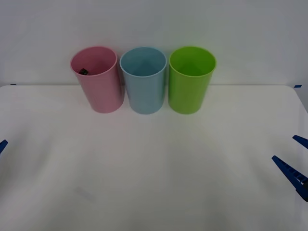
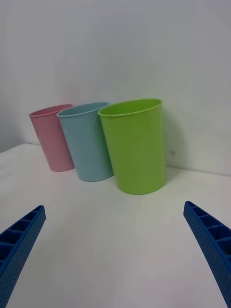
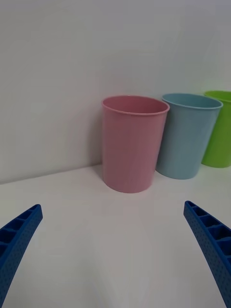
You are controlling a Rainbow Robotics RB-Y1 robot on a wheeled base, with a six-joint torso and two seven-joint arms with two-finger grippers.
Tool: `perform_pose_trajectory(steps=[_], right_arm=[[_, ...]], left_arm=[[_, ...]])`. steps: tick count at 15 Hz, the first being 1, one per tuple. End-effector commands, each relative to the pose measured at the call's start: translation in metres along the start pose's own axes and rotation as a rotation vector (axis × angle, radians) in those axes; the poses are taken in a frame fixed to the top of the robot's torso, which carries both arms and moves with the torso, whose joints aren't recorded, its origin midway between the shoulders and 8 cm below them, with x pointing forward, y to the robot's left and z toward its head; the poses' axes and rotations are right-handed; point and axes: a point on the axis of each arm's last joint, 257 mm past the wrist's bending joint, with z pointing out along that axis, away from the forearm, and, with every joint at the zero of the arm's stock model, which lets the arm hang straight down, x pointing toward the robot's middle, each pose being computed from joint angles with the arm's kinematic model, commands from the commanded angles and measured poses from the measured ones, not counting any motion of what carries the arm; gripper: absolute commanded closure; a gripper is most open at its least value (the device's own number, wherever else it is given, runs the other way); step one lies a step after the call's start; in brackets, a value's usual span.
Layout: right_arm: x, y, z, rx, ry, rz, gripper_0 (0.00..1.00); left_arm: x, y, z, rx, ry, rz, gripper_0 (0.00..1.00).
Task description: Grasp the object on the table and drop it into the matching bin: aluminum can to the light blue bin, PET bottle to the pink bin.
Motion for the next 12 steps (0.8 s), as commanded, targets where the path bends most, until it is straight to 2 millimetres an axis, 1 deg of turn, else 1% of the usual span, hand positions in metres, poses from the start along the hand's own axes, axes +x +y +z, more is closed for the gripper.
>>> perform_pose_trajectory(steps=[1,2,9,12], right_arm=[[0.0,0.0,0.0,0.0,0.0,0.0,0.0],[0.0,0.0,0.0,0.0,0.0,0.0,0.0],[0.0,0.0,0.0,0.0,0.0,0.0,0.0],[0.0,0.0,0.0,0.0,0.0,0.0,0.0]], left_arm=[[0.01,-0.011,-0.015,0.03,0.027,0.008,0.0],[0.015,-0.014,-0.022,0.036,0.041,0.012,0.0],[0.036,-0.022,-0.047,0.035,0.099,0.035,0.0],[0.039,-0.023,-0.051,0.032,0.11,0.047,0.0]])
